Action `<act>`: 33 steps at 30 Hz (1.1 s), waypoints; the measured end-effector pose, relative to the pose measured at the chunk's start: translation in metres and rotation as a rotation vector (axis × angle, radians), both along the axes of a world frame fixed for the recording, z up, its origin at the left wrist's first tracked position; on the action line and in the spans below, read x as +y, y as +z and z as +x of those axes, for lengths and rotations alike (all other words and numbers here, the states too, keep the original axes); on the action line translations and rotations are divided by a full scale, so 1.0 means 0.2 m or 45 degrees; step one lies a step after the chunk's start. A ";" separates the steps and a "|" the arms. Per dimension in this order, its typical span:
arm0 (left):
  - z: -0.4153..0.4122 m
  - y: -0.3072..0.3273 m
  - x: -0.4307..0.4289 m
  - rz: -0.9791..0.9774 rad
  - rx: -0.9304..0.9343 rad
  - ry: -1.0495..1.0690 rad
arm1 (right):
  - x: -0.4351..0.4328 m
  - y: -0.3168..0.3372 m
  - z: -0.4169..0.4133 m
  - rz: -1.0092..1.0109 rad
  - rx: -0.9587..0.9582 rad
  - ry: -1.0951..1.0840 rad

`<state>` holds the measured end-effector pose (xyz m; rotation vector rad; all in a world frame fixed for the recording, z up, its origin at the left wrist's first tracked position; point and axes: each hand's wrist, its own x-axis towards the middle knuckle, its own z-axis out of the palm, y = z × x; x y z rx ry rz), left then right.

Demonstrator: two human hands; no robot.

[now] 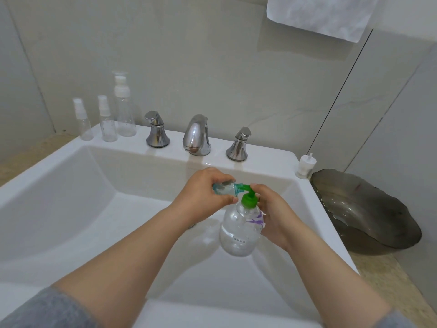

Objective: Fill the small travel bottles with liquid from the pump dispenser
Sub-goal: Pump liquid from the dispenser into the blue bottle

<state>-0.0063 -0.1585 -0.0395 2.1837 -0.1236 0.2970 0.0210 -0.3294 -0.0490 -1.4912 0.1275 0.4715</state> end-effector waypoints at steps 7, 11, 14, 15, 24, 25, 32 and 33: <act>-0.01 0.00 0.00 -0.046 0.074 0.015 | 0.00 0.02 -0.01 0.034 -0.005 -0.027; -0.01 0.00 -0.01 -0.078 0.077 0.021 | 0.00 0.00 -0.02 -0.028 -0.039 0.000; -0.01 0.01 -0.01 -0.153 0.055 0.036 | 0.01 0.01 -0.03 -0.045 -0.016 0.014; -0.01 0.01 -0.01 -0.165 0.041 0.043 | 0.01 0.01 -0.03 -0.056 -0.014 0.020; -0.01 0.02 -0.01 -0.117 -0.005 0.047 | 0.01 0.05 -0.04 0.016 0.061 0.045; -0.01 0.02 -0.01 -0.106 -0.008 0.045 | 0.01 0.06 -0.04 0.027 0.073 0.042; -0.01 0.02 -0.02 -0.001 -0.018 0.022 | 0.01 0.08 -0.05 0.055 0.076 0.014; -0.01 0.02 -0.02 0.009 -0.015 0.020 | 0.01 0.08 -0.05 0.052 0.070 0.003</act>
